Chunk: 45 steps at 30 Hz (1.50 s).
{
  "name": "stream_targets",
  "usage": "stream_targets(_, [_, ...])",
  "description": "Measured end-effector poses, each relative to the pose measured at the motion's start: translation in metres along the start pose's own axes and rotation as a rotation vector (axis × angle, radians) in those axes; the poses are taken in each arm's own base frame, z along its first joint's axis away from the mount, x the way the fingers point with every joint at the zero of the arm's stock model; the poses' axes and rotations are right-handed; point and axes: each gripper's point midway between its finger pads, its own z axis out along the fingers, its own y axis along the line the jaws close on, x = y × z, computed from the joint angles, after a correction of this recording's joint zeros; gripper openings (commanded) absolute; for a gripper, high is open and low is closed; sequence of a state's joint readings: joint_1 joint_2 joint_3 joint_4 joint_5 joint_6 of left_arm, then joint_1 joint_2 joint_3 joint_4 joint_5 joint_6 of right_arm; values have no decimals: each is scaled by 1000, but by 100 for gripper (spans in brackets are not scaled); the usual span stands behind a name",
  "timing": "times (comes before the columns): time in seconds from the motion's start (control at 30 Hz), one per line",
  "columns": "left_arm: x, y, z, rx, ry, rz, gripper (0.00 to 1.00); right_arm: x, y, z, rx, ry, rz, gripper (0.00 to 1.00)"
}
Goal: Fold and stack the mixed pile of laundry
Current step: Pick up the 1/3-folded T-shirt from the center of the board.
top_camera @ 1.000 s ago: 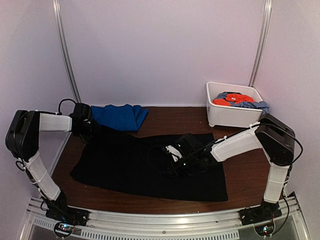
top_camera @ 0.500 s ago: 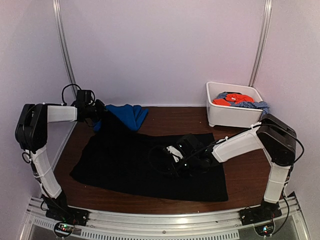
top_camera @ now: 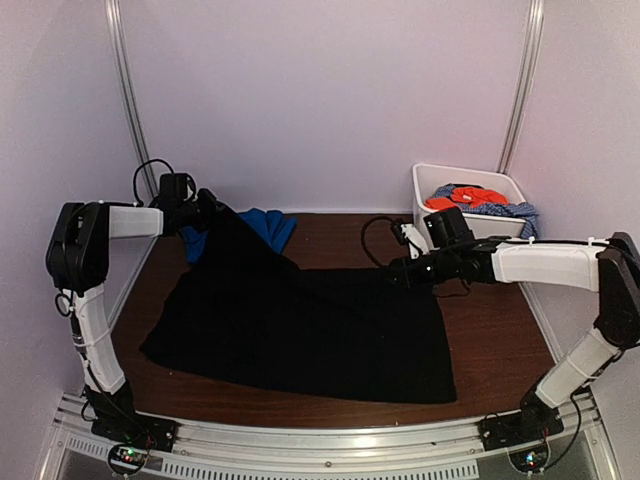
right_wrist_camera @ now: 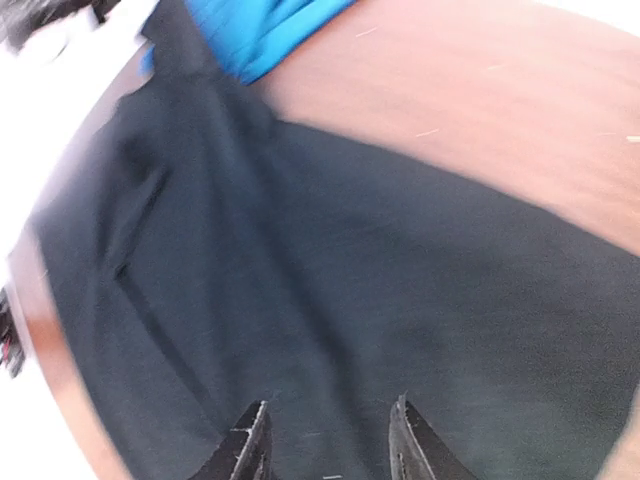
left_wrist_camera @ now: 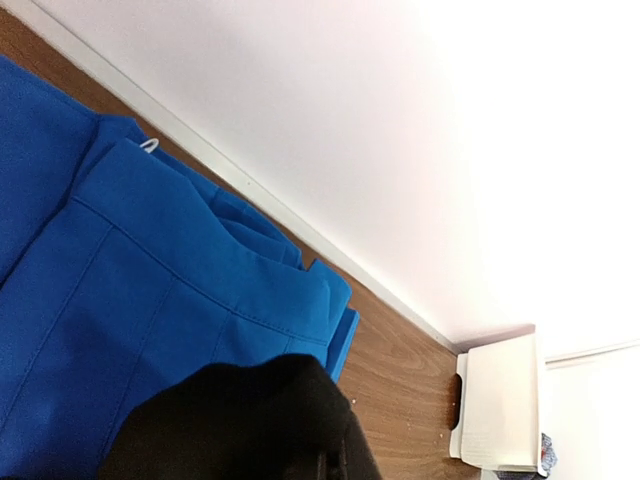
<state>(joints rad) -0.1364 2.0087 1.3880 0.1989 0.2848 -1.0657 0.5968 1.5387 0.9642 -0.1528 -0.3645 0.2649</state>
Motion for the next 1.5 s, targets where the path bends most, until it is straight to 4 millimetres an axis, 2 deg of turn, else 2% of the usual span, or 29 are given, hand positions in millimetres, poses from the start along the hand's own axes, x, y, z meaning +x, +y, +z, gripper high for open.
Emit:
stream_targets(0.07, [5,7,0,-9,5,-3,0,-4,-18,-3,52,-10,8,40])
stream_targets(0.17, [16,22,-1,-40,27,-14,0,12,-33,8,112,48,0,39])
stream_targets(0.27, [20,28,-1,-52,34,-18,0,22,-53,22,193,97,-9,39])
stream_targets(0.37, [20,27,-1,-47,31,-15,0,16,-86,26,288,93,19,37])
stream_targets(0.5, [19,27,-1,-48,30,-11,0,-1,-129,12,416,30,68,36])
stream_targets(0.67, [19,28,-1,-50,27,-7,0,-11,-165,1,519,-54,106,36])
stream_targets(0.83, [18,28,-1,-52,24,-7,0,-3,-192,9,557,-55,145,38])
stream_targets(1.1, [17,28,-1,-51,19,-4,0,16,-220,26,602,-11,166,39])
stream_targets(1.37, [15,25,0,-38,9,0,0,-7,-224,32,595,-49,162,39])
stream_targets(1.5, [15,26,0,-40,10,-1,0,-17,-228,41,590,-61,161,39])
